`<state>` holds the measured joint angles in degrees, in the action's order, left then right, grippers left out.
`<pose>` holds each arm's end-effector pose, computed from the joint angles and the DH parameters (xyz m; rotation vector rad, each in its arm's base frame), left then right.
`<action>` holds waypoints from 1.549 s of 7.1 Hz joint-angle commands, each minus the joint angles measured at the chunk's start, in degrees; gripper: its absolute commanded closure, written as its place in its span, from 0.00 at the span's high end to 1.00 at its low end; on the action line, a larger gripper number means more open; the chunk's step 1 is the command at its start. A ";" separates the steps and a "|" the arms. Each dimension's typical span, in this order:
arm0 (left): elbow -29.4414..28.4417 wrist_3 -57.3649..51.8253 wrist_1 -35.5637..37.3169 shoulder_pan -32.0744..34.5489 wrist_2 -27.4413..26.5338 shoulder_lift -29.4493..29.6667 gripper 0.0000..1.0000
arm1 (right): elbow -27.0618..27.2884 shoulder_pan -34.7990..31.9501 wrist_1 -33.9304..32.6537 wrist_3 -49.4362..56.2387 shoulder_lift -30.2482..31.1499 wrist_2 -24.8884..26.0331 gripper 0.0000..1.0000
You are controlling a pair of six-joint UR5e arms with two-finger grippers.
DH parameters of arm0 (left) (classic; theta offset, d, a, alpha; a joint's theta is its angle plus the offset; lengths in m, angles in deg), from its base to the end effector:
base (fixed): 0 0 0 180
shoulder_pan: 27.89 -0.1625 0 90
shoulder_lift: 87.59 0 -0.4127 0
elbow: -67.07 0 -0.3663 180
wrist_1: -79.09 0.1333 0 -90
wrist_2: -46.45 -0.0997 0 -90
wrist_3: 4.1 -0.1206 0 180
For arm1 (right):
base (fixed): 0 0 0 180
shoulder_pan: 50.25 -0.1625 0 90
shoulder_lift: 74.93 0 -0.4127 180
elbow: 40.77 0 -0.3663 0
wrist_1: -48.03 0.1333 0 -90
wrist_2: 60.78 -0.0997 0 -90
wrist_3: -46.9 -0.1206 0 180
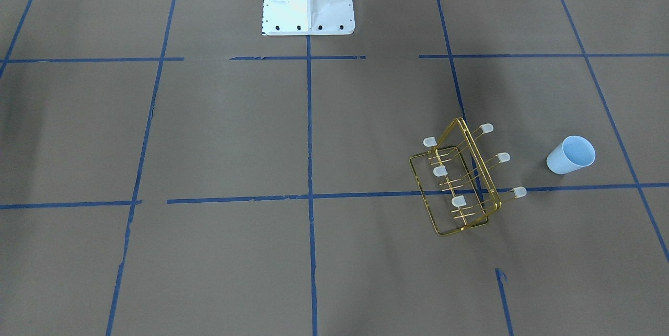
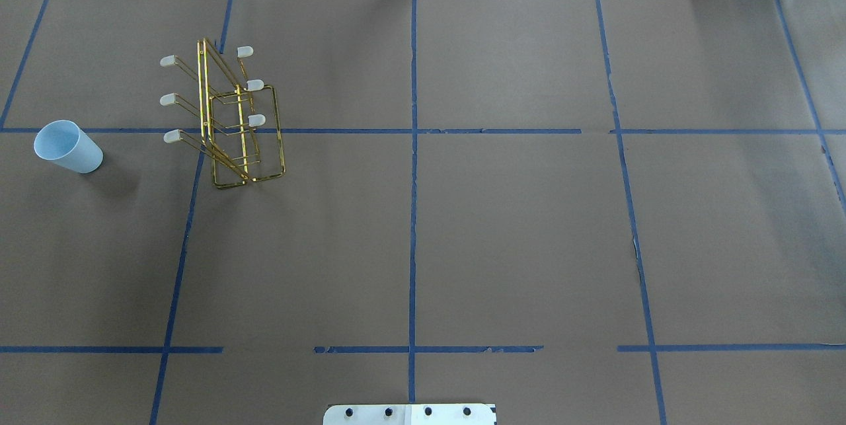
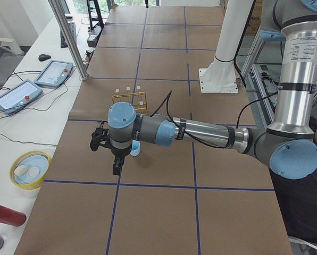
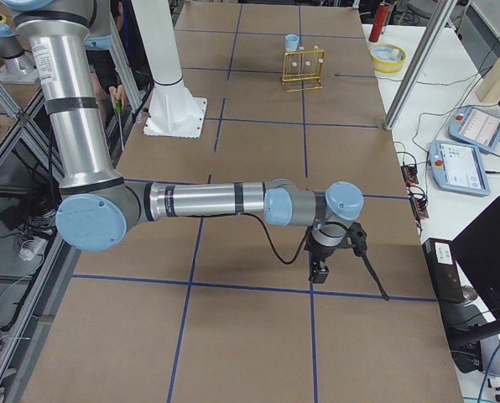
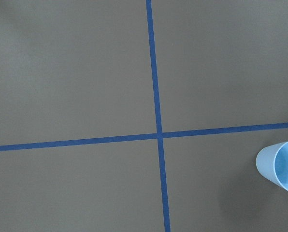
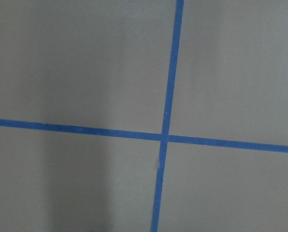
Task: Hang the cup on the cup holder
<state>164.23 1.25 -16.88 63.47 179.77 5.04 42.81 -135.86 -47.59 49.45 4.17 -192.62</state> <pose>-0.0624 -0.4983 0.5698 0.2354 0.7595 -0.0069 0.0113 -0.5436 0.6310 -0.0307 -0.7302 -0.1084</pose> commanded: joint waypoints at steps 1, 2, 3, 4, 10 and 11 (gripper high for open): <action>3.46 6.14 -3.78 -2.57 -0.16 0.01 1.00 | 0.00 0.00 0.00 0.00 0.00 0.00 1.00; 3.74 9.38 -5.97 -3.80 -0.16 0.27 1.00 | 0.00 0.00 0.00 0.00 0.00 0.00 1.00; 4.09 12.98 -8.86 -3.90 -0.51 1.23 1.00 | 0.00 0.00 0.00 0.00 0.00 0.00 1.00; 5.05 13.80 -10.28 -5.30 -0.52 0.89 1.00 | 0.00 0.00 0.00 0.00 0.00 0.00 1.00; 15.50 32.40 -21.79 -19.35 -17.18 -1.84 1.00 | 0.00 0.00 0.00 0.00 0.00 0.00 1.00; 16.56 34.79 -25.55 -20.94 -19.48 -3.84 1.00 | 0.00 0.09 0.00 0.00 0.00 0.00 1.00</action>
<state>179.23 32.80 -38.80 44.59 163.54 2.84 42.82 -135.84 -47.59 49.44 4.17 -192.62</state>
